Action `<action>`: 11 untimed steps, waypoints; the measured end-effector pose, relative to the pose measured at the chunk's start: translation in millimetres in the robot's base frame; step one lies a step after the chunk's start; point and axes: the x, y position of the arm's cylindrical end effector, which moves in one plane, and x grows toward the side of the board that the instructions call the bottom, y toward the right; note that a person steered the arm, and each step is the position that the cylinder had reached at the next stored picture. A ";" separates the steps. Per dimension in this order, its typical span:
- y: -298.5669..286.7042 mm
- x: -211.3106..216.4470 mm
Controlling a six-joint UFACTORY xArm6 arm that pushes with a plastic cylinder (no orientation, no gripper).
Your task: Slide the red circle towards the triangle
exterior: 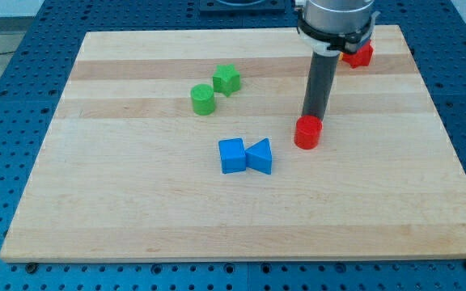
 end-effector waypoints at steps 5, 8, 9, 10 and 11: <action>28.9 43.4; 2.6 43.4; 2.6 43.4; 6.8 43.5; 43.1 12.0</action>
